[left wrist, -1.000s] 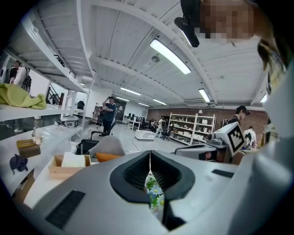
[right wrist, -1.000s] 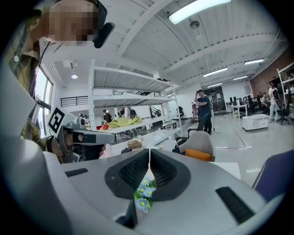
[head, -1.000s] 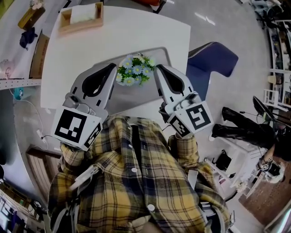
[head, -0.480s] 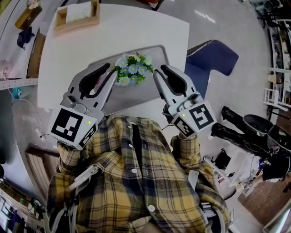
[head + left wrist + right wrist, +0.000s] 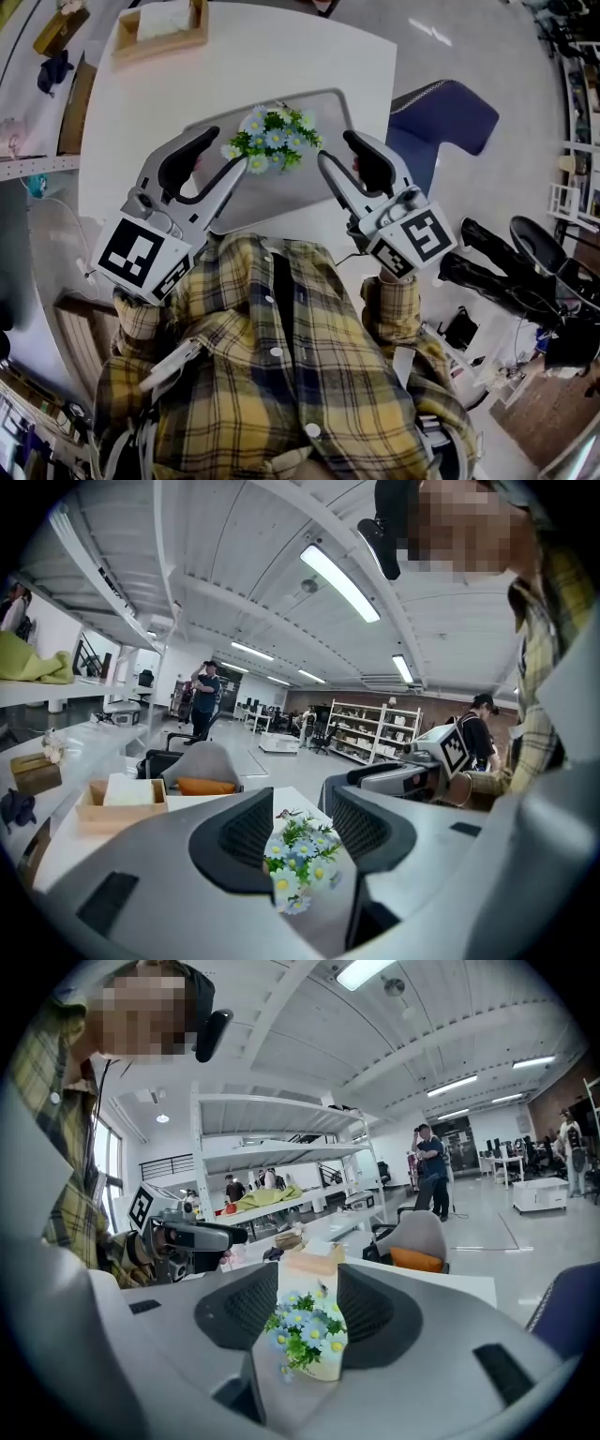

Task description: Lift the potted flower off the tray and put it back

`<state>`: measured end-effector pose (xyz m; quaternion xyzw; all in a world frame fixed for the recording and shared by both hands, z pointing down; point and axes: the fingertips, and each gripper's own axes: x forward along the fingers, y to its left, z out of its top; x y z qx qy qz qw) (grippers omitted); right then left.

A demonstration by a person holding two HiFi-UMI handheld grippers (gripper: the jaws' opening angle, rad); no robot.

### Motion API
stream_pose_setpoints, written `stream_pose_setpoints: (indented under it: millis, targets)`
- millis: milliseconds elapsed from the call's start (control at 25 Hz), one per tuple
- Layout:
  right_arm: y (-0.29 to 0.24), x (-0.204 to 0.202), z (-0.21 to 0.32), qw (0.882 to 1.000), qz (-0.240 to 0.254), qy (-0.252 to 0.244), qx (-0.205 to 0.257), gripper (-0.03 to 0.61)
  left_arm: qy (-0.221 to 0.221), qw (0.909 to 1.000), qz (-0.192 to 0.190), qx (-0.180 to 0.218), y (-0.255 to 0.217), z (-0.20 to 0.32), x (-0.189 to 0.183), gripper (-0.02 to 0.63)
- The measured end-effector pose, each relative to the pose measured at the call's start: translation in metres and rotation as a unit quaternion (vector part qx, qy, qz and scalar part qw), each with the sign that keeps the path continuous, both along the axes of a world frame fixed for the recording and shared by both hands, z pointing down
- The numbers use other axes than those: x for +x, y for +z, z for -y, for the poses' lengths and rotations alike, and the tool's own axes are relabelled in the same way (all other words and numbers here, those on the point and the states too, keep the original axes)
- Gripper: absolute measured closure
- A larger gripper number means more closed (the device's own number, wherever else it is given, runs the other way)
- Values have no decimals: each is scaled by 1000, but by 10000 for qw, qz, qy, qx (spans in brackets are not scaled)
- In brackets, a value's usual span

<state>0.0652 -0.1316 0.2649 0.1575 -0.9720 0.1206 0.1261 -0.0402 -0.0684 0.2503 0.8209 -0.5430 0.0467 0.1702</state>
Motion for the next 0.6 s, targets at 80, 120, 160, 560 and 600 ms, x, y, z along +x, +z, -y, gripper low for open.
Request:
stream_pose_setpoints:
  millis: [80, 120, 160, 560, 600]
  targets:
    - [0, -1, -1, 10000, 28, -82, -13, 390, 57, 10000, 11, -63, 4, -2, 0, 417]
    - [1, -2, -2, 9999, 38, -135, -13, 384, 94, 9999, 24, -97, 6, -3, 0, 408]
    - [2, -3, -3, 9998, 38, -196, -10, 372, 138, 9998, 44, -131, 9, -3, 0, 397]
    - [12, -12, -9, 9975, -99, -688, -83, 267, 542, 9980, 123, -307, 28, -3, 5, 302]
    - [14, -13, -9, 9973, -108, -721, -100, 264, 574, 9978, 113, -313, 29, -3, 5, 296]
